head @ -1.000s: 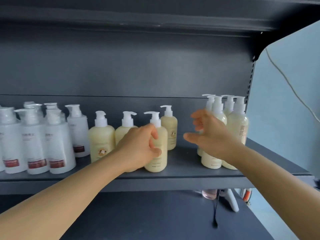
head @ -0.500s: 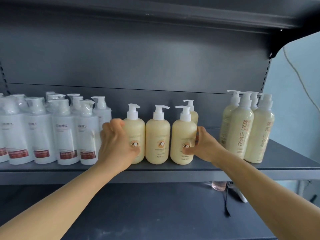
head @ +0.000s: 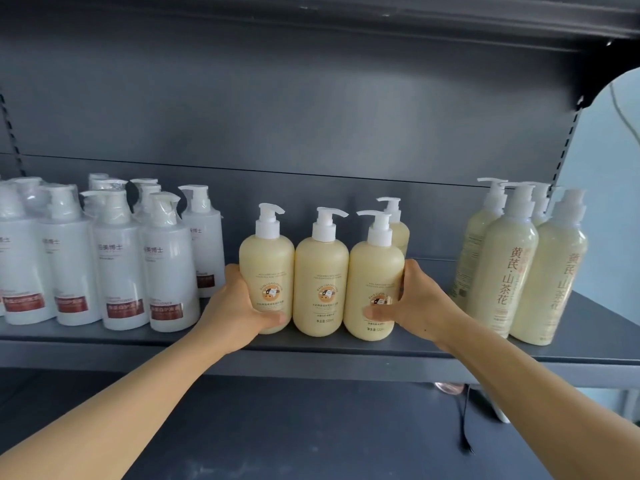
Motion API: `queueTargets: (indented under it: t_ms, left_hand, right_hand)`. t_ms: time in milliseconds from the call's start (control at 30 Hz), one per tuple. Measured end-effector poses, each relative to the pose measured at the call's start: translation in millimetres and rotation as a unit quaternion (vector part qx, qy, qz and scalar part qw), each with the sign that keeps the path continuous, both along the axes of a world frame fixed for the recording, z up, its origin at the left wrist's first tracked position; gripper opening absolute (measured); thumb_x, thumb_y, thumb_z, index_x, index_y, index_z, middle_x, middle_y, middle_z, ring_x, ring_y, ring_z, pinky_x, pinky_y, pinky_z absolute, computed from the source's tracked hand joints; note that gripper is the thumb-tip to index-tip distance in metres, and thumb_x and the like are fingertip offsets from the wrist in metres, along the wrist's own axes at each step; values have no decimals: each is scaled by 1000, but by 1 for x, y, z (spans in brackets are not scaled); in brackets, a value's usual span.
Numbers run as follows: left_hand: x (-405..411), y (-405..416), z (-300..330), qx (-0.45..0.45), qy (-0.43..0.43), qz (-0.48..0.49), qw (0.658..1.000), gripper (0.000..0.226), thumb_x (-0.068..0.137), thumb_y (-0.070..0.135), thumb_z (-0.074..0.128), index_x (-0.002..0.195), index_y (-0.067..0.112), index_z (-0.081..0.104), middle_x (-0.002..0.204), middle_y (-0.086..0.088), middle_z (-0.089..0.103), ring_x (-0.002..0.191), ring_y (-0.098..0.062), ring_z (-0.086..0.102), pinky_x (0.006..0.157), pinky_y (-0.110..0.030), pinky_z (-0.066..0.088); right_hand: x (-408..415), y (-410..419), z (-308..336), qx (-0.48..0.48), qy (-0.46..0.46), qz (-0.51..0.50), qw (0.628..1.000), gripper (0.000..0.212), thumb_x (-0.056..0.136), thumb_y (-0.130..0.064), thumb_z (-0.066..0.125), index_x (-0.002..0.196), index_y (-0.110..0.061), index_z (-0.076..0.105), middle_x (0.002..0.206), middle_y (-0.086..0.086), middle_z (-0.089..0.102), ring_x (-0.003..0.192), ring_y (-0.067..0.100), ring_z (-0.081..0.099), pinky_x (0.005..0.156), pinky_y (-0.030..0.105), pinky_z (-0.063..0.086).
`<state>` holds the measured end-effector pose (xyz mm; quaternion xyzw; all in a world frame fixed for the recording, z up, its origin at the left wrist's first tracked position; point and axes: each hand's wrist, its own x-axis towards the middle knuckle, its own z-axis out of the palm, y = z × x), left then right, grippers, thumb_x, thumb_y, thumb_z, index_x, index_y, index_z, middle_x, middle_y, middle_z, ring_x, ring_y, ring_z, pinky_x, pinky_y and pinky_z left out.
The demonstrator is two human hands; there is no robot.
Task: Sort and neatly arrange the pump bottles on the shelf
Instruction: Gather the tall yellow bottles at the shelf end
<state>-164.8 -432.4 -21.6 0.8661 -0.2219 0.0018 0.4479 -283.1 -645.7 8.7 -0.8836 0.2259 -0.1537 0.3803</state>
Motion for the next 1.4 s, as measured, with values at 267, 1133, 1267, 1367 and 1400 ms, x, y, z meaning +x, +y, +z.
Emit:
queueTargets:
  t_ms: [267,1133,1267,1367,1400]
  left_hand:
    - [-6,-19,-2,-4,1,-10,1000,75,66,24,84,119,16,32,110,3,56,101,-17,57,77,-29,47]
    - [24,-34,90,-65,-75,-125,987,4,82,25,69,80,24,72,78,8,71,75,-14,63,70,-29,47]
    - [39,-36,93,-58,-63,-152,985,4,82,26,70,81,28,73,67,10,68,65,-8,56,63,-23,43]
    - [49,-42,93,-66,-60,-166,982,6,82,26,70,80,30,73,68,9,68,62,-6,55,60,-21,43]
    - [51,-44,93,-62,-65,-173,981,7,82,26,70,78,31,72,65,9,66,59,-5,54,59,-20,42]
  right_hand:
    - [-10,-20,1,-12,13,-7,1000,70,66,-23,84,119,-16,39,110,0,56,104,21,55,88,37,49]
    - [33,-52,128,-159,-92,-42,982,29,93,-6,45,107,-16,68,107,5,64,88,23,57,73,26,44]
    - [55,-54,129,-204,32,-35,978,35,93,-3,45,121,-16,63,125,2,59,118,26,51,89,28,41]
    - [69,-58,127,-208,79,-22,975,35,93,-1,46,123,-10,61,130,6,57,121,30,49,100,37,42]
    - [73,-59,126,-210,86,-17,974,34,92,0,47,121,-9,62,130,8,57,122,32,49,102,40,40]
